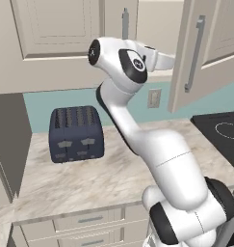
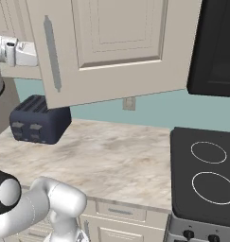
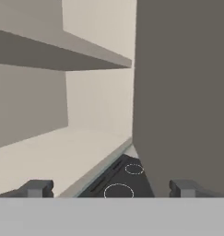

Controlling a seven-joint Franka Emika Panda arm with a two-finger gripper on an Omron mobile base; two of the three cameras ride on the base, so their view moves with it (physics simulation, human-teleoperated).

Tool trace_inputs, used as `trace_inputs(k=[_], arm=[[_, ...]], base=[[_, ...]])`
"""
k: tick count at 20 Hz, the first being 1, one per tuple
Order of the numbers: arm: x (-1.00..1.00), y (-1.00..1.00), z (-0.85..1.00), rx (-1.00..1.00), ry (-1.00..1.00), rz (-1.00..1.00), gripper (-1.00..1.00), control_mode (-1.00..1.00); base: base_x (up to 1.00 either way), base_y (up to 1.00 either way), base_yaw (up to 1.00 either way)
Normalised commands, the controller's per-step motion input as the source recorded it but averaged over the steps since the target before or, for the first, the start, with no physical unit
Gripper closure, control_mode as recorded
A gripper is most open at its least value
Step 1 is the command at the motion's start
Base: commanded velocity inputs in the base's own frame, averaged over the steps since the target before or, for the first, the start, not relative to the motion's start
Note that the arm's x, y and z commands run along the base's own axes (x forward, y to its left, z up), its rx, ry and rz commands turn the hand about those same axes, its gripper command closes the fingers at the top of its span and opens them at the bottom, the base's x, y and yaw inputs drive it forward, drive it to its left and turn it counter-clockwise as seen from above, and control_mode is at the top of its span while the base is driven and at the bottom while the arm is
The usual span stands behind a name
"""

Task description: Open the cabinet directly in front. Then move the liquor and the cup to the dining counter with the jar on it.

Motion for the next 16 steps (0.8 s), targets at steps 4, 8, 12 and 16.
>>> trace_inputs(k=[4, 8, 12, 16], arm=[[-0.21, -1.00, -0.13, 0.26, 0.00, 0.00, -1.00, -1.00], [-0.09, -1.00, -0.46, 0.19, 0.00, 0.00, -1.00, -1.00], [0.01, -0.34, -0.16, 0.03, -0.02, 0.03, -1.00, -1.00], [0.00, -0.03, -0.63, -0.17, 0.04, 0.05, -1.00, -1.00]], base=[[0.00, 0.00, 0.00], [0.00, 0.00, 0.00], [0.00, 0.00, 0.00], [0.00, 0.00, 0.00]])
